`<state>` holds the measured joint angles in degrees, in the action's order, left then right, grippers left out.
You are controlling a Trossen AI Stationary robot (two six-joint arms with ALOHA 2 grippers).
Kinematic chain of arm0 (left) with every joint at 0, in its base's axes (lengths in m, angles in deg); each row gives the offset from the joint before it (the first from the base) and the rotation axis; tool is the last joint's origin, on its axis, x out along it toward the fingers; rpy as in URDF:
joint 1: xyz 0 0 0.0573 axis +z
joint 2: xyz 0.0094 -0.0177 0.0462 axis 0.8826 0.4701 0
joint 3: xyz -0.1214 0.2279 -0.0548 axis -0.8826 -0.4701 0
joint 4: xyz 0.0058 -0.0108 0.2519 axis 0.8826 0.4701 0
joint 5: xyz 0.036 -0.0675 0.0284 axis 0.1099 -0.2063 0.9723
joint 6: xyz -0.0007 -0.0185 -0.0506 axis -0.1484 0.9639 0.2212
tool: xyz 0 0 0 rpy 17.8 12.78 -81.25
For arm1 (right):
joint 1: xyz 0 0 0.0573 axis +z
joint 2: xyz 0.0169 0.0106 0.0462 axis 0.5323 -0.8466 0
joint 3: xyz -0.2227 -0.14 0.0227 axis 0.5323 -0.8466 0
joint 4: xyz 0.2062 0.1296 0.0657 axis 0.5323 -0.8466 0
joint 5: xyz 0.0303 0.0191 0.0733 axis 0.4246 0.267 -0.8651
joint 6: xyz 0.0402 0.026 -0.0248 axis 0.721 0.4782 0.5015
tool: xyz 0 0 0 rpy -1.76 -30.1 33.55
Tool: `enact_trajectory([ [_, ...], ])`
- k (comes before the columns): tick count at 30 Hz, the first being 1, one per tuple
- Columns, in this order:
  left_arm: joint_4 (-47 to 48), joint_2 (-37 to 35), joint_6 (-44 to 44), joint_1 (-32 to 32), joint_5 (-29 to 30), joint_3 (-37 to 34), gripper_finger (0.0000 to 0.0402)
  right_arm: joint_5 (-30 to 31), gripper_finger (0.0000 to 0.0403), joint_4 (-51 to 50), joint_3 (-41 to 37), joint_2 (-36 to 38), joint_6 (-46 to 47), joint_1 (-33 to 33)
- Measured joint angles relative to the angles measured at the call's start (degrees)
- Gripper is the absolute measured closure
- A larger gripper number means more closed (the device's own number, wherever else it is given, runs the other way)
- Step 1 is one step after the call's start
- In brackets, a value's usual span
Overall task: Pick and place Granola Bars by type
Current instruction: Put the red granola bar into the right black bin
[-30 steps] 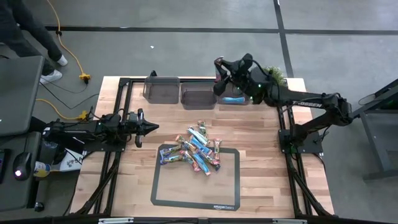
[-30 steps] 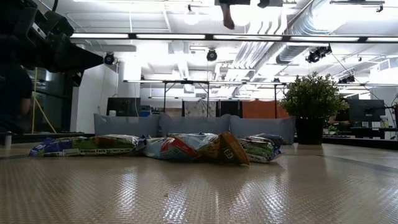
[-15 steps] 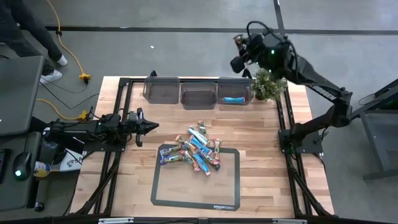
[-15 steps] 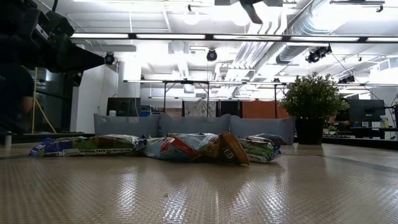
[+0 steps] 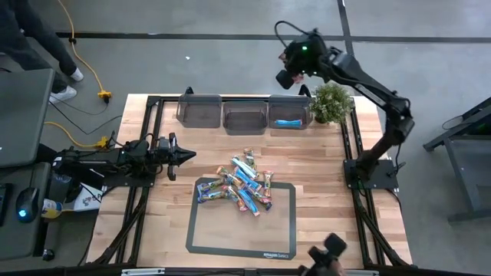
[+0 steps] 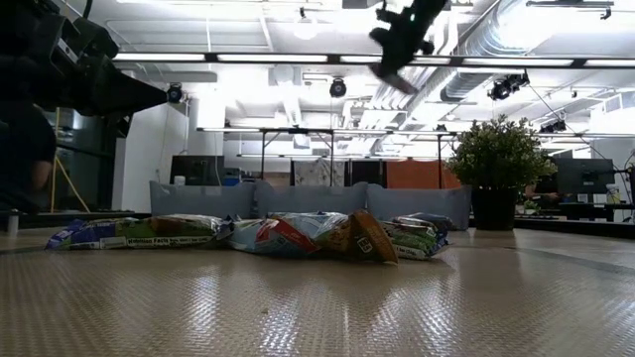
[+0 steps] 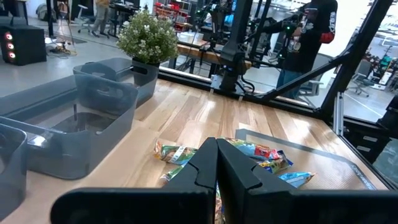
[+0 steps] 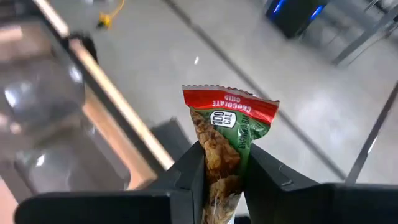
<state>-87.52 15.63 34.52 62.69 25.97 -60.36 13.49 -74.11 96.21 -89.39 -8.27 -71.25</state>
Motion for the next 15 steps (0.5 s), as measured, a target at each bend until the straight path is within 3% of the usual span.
enact_trajectory([
  [15,0.0,0.0,0.0,0.0,-0.2,0.0,0.0401,0.1,0.0329,-13.9,-0.1,-11.9,-19.4,0.3],
])
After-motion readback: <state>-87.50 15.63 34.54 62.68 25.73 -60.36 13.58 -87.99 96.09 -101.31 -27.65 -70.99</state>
